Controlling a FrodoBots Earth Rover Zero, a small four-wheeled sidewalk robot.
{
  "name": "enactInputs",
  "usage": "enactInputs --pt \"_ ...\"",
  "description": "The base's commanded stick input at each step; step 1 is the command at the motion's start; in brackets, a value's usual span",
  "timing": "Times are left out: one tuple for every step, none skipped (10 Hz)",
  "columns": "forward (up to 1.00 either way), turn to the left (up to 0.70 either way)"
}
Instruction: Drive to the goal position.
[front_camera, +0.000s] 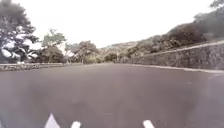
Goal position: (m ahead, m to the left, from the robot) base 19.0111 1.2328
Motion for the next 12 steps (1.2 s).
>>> enactInputs --pt "1.00 0.00" --pt "1.00 0.00" --pt "1.00 0.00" --pt "1.00 0.00" --pt "1.00 0.00" --pt "1.00 0.00" --pt "1.00 0.00" --pt "1.00 0.00" --pt "1.00 0.00" --pt "1.00 0.00" --pt "1.00 0.00" --pt "1.00 0.00"
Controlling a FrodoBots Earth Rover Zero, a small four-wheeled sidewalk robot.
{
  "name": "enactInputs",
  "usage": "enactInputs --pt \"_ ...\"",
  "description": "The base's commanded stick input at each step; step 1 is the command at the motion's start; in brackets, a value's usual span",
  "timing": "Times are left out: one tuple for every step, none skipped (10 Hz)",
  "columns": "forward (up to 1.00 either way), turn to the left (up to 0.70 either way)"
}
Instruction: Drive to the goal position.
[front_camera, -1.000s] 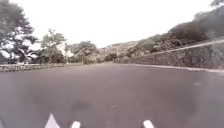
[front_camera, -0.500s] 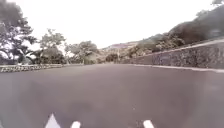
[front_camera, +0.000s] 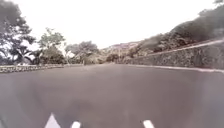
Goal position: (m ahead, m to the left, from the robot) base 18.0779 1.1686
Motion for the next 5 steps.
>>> enactInputs --pt "1.00 0.00" --pt "1.00 0.00" --pt "1.00 0.00" --pt "1.00 0.00" --pt "1.00 0.00"
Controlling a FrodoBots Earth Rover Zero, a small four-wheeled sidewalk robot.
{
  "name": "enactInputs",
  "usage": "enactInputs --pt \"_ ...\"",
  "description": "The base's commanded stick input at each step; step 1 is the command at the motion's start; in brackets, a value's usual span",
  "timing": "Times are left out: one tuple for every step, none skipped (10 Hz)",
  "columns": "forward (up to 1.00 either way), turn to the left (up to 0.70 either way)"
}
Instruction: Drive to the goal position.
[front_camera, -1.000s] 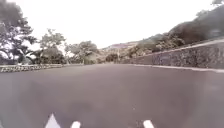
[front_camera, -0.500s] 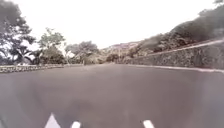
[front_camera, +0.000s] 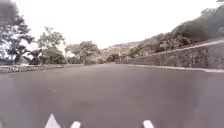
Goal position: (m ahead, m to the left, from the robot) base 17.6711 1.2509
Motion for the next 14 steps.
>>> enactInputs --pt "1.00 0.00" --pt "1.00 0.00" --pt "1.00 0.00" --pt "1.00 0.00" --pt "1.00 0.00" --pt "1.00 0.00" --pt "1.00 0.00" --pt "1.00 0.00" --pt "1.00 0.00" --pt "1.00 0.00" --pt "1.00 0.00" --pt "1.00 0.00" --pt "1.00 0.00" --pt "1.00 0.00"
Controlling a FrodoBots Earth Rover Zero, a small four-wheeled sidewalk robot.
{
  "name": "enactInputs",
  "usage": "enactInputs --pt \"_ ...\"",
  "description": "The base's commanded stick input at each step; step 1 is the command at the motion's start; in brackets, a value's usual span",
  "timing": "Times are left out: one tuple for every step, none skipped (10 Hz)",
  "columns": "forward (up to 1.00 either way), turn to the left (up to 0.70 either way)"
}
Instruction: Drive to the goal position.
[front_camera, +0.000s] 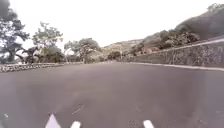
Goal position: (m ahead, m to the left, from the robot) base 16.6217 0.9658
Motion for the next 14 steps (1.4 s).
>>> enactInputs --pt "1.00 0.00" --pt "1.00 -0.36" --pt "1.00 -0.38" --pt "1.00 -0.40" --pt "1.00 -0.40" --pt "1.00 -0.06" --pt "1.00 0.00" --pt "1.00 0.00" --pt "1.00 0.00" --pt "1.00 0.00" --pt "1.00 0.00" --pt "1.00 0.00" --pt "1.00 0.00" --pt "1.00 0.00"
